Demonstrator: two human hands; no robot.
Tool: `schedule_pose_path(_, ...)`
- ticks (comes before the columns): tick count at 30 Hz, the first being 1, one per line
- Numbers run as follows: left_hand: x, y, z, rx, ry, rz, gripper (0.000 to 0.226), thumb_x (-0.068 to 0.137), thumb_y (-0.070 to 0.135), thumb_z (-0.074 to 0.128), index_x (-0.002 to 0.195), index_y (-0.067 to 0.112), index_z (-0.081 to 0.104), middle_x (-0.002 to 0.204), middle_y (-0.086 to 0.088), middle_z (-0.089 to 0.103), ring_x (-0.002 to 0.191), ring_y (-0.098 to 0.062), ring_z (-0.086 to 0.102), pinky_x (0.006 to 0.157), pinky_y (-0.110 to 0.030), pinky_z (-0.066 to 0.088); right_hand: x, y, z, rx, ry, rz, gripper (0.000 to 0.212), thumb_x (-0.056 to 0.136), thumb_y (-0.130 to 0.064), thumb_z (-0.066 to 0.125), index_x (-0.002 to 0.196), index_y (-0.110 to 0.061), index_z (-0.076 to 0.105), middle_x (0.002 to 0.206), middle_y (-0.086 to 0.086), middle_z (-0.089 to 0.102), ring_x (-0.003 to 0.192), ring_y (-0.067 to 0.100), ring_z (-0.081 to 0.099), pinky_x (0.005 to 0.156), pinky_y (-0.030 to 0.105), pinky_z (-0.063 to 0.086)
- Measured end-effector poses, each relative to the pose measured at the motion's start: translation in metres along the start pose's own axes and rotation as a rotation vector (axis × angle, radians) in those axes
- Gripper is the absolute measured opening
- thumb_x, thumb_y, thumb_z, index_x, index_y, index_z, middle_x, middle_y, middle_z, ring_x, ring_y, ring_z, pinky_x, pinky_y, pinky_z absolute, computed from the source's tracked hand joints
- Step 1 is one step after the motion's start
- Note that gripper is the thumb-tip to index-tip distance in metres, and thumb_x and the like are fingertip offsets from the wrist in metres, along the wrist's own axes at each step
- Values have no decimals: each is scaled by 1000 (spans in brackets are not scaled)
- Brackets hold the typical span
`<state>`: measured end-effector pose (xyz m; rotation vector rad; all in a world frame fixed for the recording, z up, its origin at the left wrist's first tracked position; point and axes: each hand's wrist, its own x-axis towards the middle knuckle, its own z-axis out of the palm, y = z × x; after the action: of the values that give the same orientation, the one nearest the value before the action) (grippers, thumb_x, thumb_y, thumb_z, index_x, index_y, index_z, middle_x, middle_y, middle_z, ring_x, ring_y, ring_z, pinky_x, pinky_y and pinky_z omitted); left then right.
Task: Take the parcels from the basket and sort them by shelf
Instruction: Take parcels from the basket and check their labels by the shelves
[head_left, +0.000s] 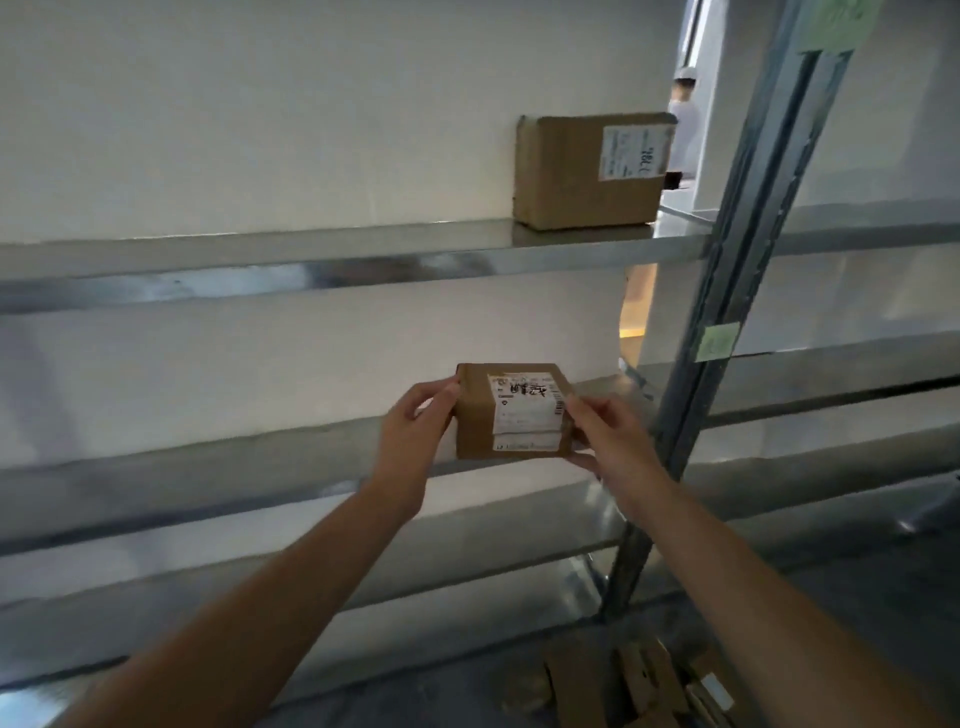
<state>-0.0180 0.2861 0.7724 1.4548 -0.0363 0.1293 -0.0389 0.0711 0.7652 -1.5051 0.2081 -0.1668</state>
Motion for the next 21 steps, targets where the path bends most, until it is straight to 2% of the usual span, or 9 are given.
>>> schedule_pose_path(4,-6,15,-87,-25,186,23,19,91,26,68,109,21,70,106,4,74,99,-8,69,93,-28,54,3,-8,90,-61,-125,-52,28,89,-39,68,101,-16,58,103,4,71,95,19,71,80,37,61)
schedule_pose_path(8,-25,30,-195,-18,250,-31,49,89,24,71,135,21,54,121,1,68,116,-15,62,104,-36,44,-8,-5,195,-97,-280,-77,22,88,-39,67,99,-22,58,104,2,70,100,20,68,87,39,58)
schedule_pose_path(10,-41,33,-251,-17,272,-49,65,86,26,73,144,21,45,127,5,63,118,-12,60,103,-33,44,-21,-1,251,-60,-351,-82,18,88,-38,67,98,-25,59,105,0,68,103,19,66,88,36,57)
schedule_pose_path(12,-63,36,-303,-31,293,-69,73,82,27,76,146,17,41,130,2,62,115,-12,64,99,-30,50,-43,4,310,-25,-399,-103,20,87,-44,67,101,-31,61,106,-6,68,105,14,64,80,25,54)
schedule_pose_path(13,-72,37,-318,-38,298,-83,76,80,29,77,145,15,43,128,-1,65,111,-16,66,99,-34,52,-54,4,332,26,-419,-118,24,86,-47,69,103,-32,62,106,-8,69,105,12,64,75,19,52)
schedule_pose_path(15,-93,38,-360,-64,340,-93,74,75,37,78,139,12,51,121,-7,69,106,-22,70,97,-41,54,-83,8,391,175,-509,-91,37,80,-50,75,109,-30,64,111,-8,70,106,12,65,72,17,53)
schedule_pose_path(17,-111,43,-396,-101,393,-71,63,74,42,76,128,10,62,118,-12,70,106,-25,69,95,-40,55,-110,10,442,283,-607,-44,48,76,-50,78,118,-31,64,121,-6,67,108,11,66,75,22,56)
schedule_pose_path(19,-129,49,-433,-137,474,-47,51,78,41,73,117,9,69,115,-14,71,108,-27,68,92,-38,56,-130,15,486,314,-675,-19,46,85,-39,73,129,-33,59,132,-5,60,114,12,63,82,26,57)
schedule_pose_path(21,-148,55,-466,-151,529,-38,43,85,37,69,117,9,69,115,-12,71,109,-25,67,91,-38,57,-147,22,524,304,-725,43,50,93,-33,66,140,-29,47,138,-4,52,119,14,59,89,29,56)
